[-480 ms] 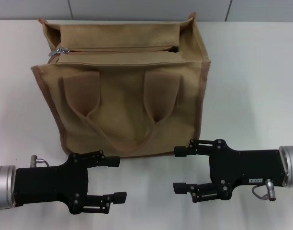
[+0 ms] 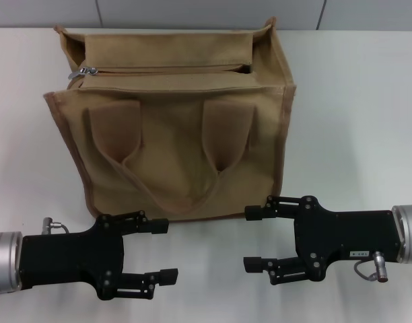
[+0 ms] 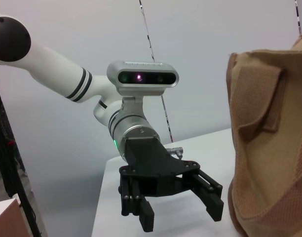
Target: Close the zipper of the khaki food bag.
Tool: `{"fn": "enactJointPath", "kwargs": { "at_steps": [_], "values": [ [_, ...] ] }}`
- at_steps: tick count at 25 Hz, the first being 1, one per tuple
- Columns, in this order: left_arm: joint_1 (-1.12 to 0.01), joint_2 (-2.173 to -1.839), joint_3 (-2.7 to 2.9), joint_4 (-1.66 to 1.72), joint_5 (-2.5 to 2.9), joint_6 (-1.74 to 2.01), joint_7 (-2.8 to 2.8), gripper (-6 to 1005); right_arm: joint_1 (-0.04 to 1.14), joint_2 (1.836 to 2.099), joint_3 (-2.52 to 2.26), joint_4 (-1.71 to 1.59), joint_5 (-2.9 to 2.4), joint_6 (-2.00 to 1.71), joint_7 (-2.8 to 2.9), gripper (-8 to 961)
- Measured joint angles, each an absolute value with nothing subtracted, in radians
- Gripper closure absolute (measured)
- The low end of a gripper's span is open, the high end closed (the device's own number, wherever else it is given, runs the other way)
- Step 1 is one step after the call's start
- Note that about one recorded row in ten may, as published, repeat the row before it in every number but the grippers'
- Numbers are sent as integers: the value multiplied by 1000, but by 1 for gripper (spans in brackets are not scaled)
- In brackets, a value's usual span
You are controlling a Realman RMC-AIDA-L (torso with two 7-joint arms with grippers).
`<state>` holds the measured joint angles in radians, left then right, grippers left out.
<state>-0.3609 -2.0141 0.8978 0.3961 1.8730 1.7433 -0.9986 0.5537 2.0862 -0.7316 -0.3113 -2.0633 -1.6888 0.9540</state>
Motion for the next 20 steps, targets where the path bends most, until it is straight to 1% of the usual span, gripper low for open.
{"fn": "enactJointPath", "kwargs": {
  "at_steps": [8, 12, 17, 20],
  "values": [
    [-367, -2019, 891, 396, 1872, 1758, -999, 167, 554, 2086, -732, -311, -2063, -1689, 954, 143],
    [-377, -2022, 862, 400, 1862, 1826, -992, 167, 552, 2086, -732, -311, -2063, -1689, 954, 144],
    [-396, -2041, 701, 400, 1851, 1978, -934, 167, 549, 2086, -732, -311, -2061, -1689, 954, 144],
    [-402, -2052, 651, 399, 1768, 2000, -924, 168, 546, 2086, -732, -311, -2060, -1689, 954, 144]
  ]
}}
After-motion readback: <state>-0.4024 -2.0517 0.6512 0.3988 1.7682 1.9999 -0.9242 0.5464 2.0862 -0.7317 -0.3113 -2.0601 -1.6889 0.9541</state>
